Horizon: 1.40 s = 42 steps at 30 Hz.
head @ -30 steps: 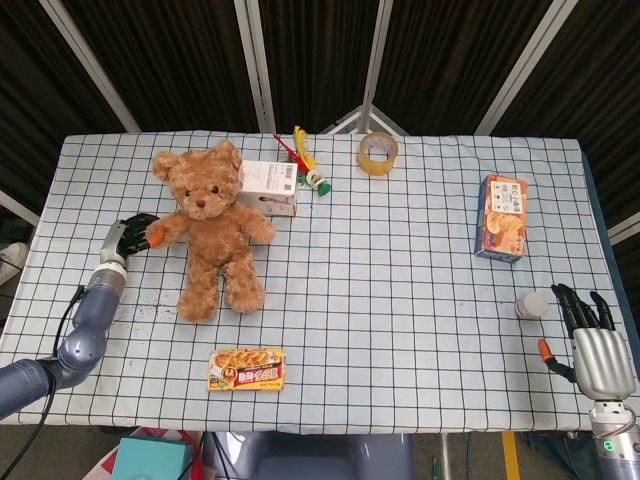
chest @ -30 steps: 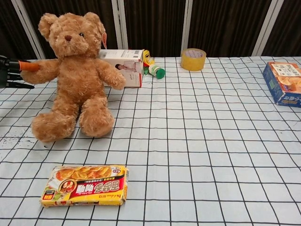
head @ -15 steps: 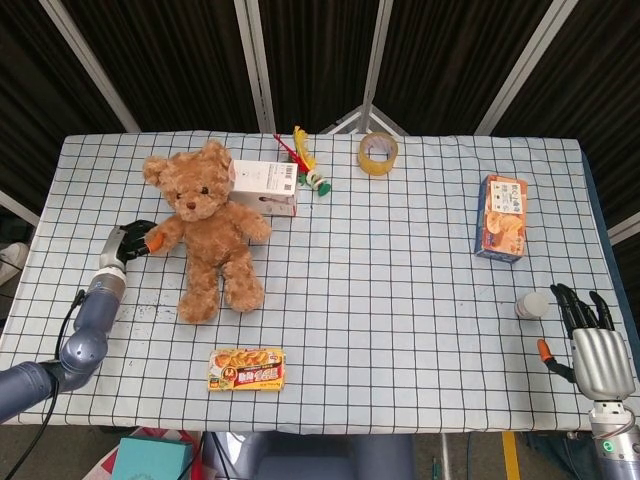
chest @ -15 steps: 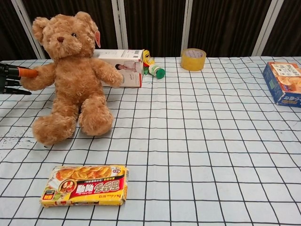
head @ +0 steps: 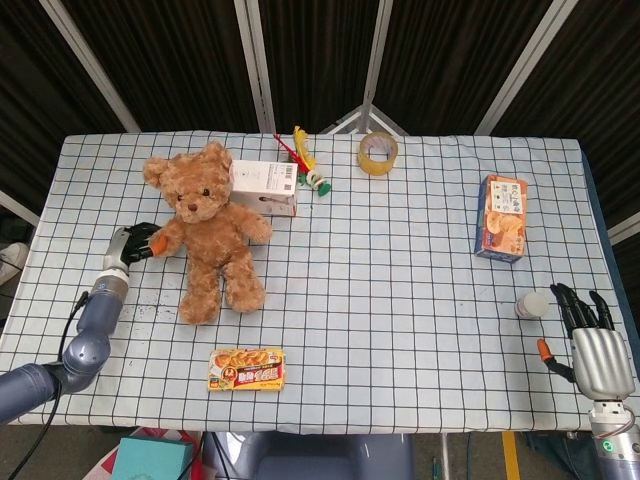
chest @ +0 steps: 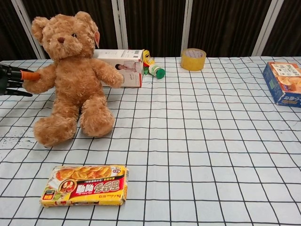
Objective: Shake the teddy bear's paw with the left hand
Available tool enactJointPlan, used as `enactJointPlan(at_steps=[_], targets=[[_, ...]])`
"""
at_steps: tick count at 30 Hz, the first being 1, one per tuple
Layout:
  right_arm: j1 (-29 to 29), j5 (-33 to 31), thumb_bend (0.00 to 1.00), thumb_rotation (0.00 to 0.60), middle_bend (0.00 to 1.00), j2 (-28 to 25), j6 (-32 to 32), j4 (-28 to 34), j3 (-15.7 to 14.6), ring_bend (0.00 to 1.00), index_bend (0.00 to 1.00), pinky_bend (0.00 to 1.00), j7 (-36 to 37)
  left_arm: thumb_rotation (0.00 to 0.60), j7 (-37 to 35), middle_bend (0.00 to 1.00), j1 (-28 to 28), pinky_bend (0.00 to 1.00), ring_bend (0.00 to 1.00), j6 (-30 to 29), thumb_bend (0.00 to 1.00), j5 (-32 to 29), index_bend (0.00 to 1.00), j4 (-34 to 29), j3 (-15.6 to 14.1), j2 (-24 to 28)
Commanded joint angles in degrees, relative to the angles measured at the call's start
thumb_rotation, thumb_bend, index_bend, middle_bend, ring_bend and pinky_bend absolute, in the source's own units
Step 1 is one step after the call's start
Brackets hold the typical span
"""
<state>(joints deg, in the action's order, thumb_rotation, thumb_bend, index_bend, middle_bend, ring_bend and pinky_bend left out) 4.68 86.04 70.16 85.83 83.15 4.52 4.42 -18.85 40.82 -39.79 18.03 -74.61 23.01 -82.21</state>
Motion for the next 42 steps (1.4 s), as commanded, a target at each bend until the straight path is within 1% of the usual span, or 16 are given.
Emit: enactJointPlan(at_steps=[1,5,8,12,17,20,22,23,25,26,27,29,31,36,39,42], targets=[[0.0,0.0,0.37,0.600,0.12,0.0,-0.1,0.0,0.0,0.22,0.09,0.06,0.0,0.600,0.1,0.49,0.1,0.15,0.06,-0.4,0.59,0.3,0.48,-0.7,0.9,0.2],[0.1,0.0,0.37,0.600,0.12,0.0,-0.1,0.0,-0.1,0.22,0.08,0.06,-0.1,0.600,0.9,0.49,0.3,0.15,0.06,-1.2,0.59,1.0,0.48,-2.1,1.8,0.8],[0.1,0.1,0.37,0.600,0.12,0.0,-0.1,0.0,-0.1,0.22,0.08,0.06,-0.1,0.600,2.2,0.49,-0.1,0.15,0.06,-2.0,0.59,1.7,0.48,-2.4,0.9,0.5],[0.0,0.3,0.37,0.600,0.12,-0.2,0.2,0.2,0.0,0.22,0.08,0.06,-0.2,0.600,2.3,0.49,-0.4,0.15,0.06,-1.3,0.59,-0.2,0.48,-1.4,0.9,-0.2],[-0.1,0.5,0.37,0.600,0.12,-0.2,0.6,0.3,-0.1,0.22,0.08,0.06,-0.3,0.600,2.2,0.49,-0.6,0.15,0.06,-0.5,0.58,-0.1,0.48,-1.9,1.6,0.2],[-0.1,0.6,0.37,0.600,0.12,-0.2,0.7,0.3,-0.1,0.22,0.08,0.06,-0.2,0.600,2.2,0.48,-0.7,0.15,0.06,-0.5,0.55,0.2,0.47,-2.5,2.1,0.6],[-0.1,0.6,0.37,0.600,0.12,-0.2,0.7,0.4,0.0,0.22,0.08,0.06,-0.3,0.600,2.2,0.41,-0.8,0.14,0.05,-0.6,0.44,0.4,0.41,-2.8,2.4,0.8],[-0.1,0.6,0.37,0.600,0.12,-0.2,0.7,0.5,-0.1,0.22,0.08,0.06,-0.3,0.600,2.2,0.36,-0.8,0.14,0.04,-0.5,0.38,0.6,0.36,-3.1,2.5,1.0],[-0.1,0.7,0.37,0.600,0.12,-0.2,0.7,0.5,-0.1,0.22,0.09,0.06,-0.4,0.600,2.4,0.27,-1.0,0.13,0.01,0.1,0.30,1.7,0.26,-3.8,2.6,1.7],[-0.1,0.7,0.37,0.600,0.12,-0.2,0.6,0.5,-0.1,0.22,0.09,0.06,-0.4,0.600,2.5,0.21,-1.2,0.12,0.00,0.7,0.26,2.5,0.18,-4.3,2.4,2.1],[-0.1,0.7,0.37,0.600,0.12,-0.2,0.6,0.5,-0.1,0.22,0.08,0.06,-0.4,0.600,2.5,0.18,-1.8,0.11,0.00,2.6,0.25,3.4,0.14,-5.0,1.8,3.1],[-0.1,0.7,0.37,0.600,0.12,-0.3,0.6,0.6,-0.2,0.22,0.09,0.06,-0.4,0.600,1.8,0.07,-2.3,0.08,0.00,4.6,0.21,3.7,0.03,-5.5,1.8,4.1],[0.0,0.7,0.37,0.600,0.12,-0.2,0.5,0.6,-0.2,0.22,0.09,0.06,-0.5,0.600,1.0,0.00,-3.0,0.06,0.00,6.6,0.19,4.3,0.00,-6.1,1.8,5.3],[0.0,0.7,0.37,0.600,0.12,-0.2,0.4,0.6,-0.2,0.22,0.08,0.06,-0.5,0.600,0.5,0.00,-4.8,0.05,0.00,8.5,0.17,7.7,0.00,-8.2,1.4,8.5],[0.0,0.7,0.37,0.600,0.12,-0.2,0.4,0.5,-0.2,0.22,0.09,0.06,-0.4,0.600,-0.5,0.00,-6.8,0.05,0.00,8.6,0.17,10.3,0.00,-10.8,1.9,11.5],[-0.1,0.8,0.37,0.600,0.12,-0.1,0.5,0.4,-0.3,0.22,0.08,0.06,-0.4,0.600,-1.4,0.00,-9.7,0.05,0.00,8.3,0.17,13.9,0.00,-14.9,2.6,16.3]])
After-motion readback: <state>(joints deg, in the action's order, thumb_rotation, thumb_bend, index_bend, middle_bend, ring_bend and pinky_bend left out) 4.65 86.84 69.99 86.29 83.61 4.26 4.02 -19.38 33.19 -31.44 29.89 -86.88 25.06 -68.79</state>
